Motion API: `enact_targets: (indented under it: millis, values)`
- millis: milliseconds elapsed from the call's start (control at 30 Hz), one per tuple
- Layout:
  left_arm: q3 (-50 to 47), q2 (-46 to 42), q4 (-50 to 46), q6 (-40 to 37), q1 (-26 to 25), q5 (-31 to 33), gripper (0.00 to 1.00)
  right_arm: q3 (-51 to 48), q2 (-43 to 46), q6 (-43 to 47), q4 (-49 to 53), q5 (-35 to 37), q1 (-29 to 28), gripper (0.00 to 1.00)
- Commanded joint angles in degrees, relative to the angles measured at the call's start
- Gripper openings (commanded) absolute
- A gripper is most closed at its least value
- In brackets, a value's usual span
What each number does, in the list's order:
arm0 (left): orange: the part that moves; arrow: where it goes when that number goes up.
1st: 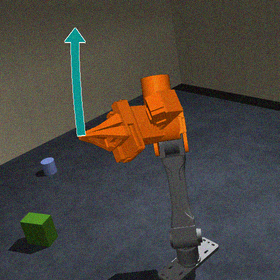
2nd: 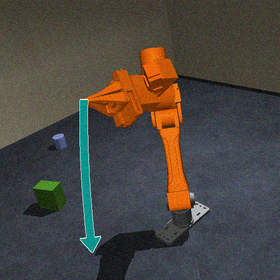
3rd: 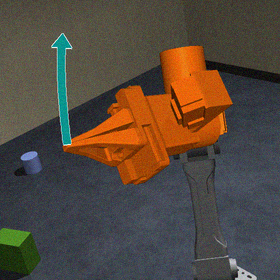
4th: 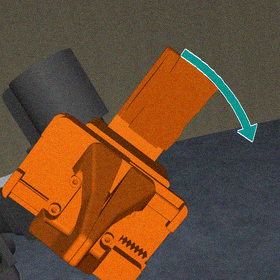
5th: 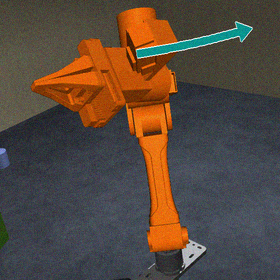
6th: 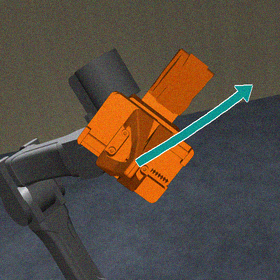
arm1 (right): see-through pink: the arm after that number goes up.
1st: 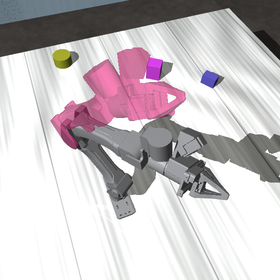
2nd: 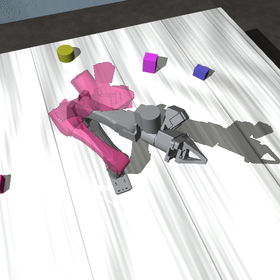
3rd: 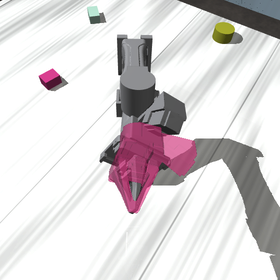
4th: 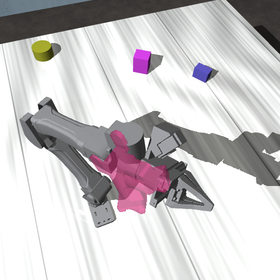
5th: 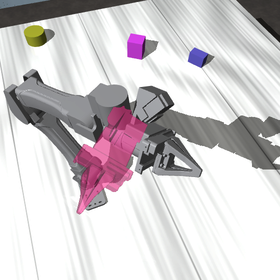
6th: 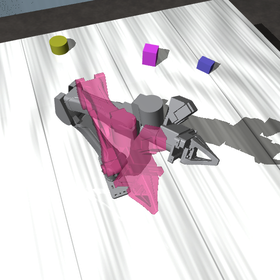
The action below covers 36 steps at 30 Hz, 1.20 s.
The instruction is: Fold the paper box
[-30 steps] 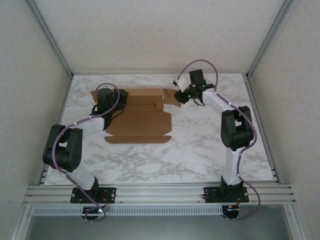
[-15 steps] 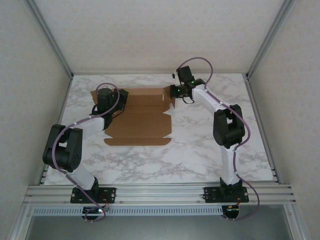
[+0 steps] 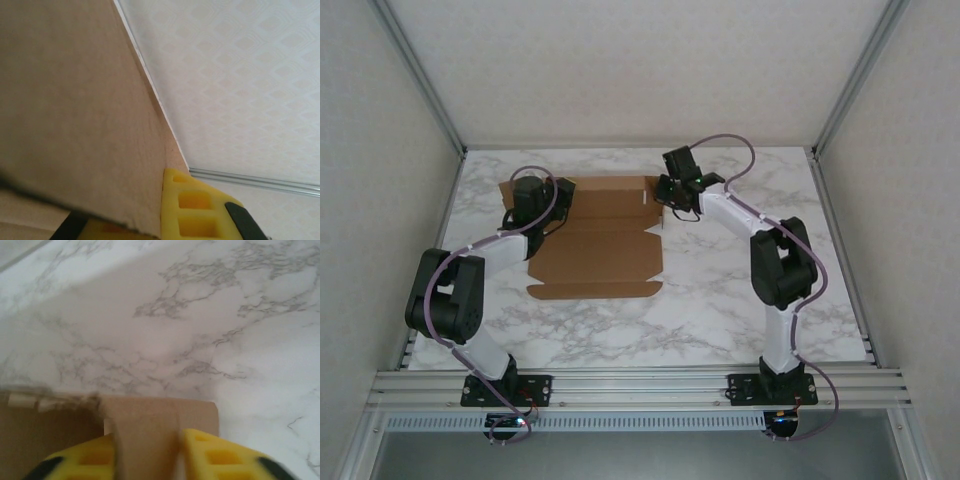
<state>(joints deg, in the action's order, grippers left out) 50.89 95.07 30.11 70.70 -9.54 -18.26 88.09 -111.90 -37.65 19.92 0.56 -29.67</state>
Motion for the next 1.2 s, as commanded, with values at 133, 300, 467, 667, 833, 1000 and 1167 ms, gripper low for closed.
enact_targets:
  millis: [133, 300, 467, 667, 833, 1000, 1167]
  values:
    - [-2.9, -0.8, -5.4, -3.4, -0.3, -0.8, 0.01, -15.8, 14.0, 16.4, -13.4, -10.6, 3.6, 0.67]
    - [-3.9, -1.2, -4.9, -4.0, -0.3, -1.7, 0.01, -19.1, 20.4, 18.3, -17.5, -19.2, 10.2, 0.65]
    - [-4.0, -1.7, -5.5, -5.2, -0.4, -1.8, 0.01, -12.8, 16.1, 19.1, -11.5, -17.4, 16.7, 0.47]
    - [-4.0, -2.0, -6.3, -5.1, -0.4, -2.0, 0.01, -1.7, 3.0, 29.7, -2.0, -17.5, 16.2, 0.4]
    - [-4.2, -2.0, -6.7, -5.0, -0.4, -2.4, 0.01, -8.1, 2.3, 40.8, -11.6, -20.2, 12.1, 0.4]
    - [-4.3, -1.9, -6.9, -4.9, -0.4, -2.4, 0.01, -6.4, 0.1, 44.2, -8.7, -22.9, 10.1, 0.36]
    - [-4.0, -1.5, -6.6, -4.5, -0.4, -2.7, 0.01, -9.5, 1.6, 45.7, -10.9, -25.4, 8.4, 0.39]
